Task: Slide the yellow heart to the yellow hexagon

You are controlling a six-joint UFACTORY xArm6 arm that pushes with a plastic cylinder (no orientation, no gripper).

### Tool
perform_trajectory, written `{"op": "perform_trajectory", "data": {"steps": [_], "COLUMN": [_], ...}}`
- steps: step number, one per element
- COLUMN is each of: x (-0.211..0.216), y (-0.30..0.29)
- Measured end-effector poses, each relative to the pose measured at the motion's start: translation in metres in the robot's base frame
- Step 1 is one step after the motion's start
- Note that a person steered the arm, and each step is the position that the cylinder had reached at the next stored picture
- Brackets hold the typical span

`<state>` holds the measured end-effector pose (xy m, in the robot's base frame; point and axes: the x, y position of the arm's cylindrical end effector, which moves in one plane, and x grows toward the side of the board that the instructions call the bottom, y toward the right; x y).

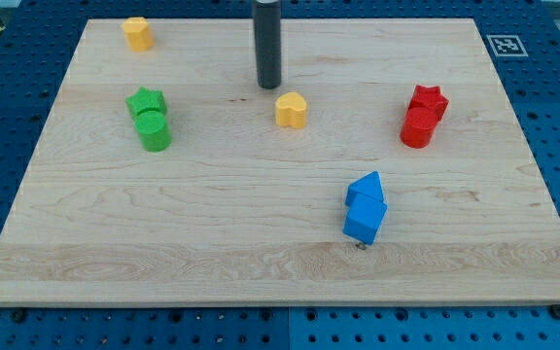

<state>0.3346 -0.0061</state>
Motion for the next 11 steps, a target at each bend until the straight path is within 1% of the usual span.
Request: {"op": "perform_trajectory", "data": {"steps": [2, 3, 4, 5, 6, 7, 8, 9, 11], "x": [0.036, 0.051, 0.061, 0.061, 0.060, 0.071, 0.073, 0.064, 0.037], "y": [0.051, 0.061, 0.032, 0.017, 0.010, 0.008, -0.006, -0.036, -0.071]}}
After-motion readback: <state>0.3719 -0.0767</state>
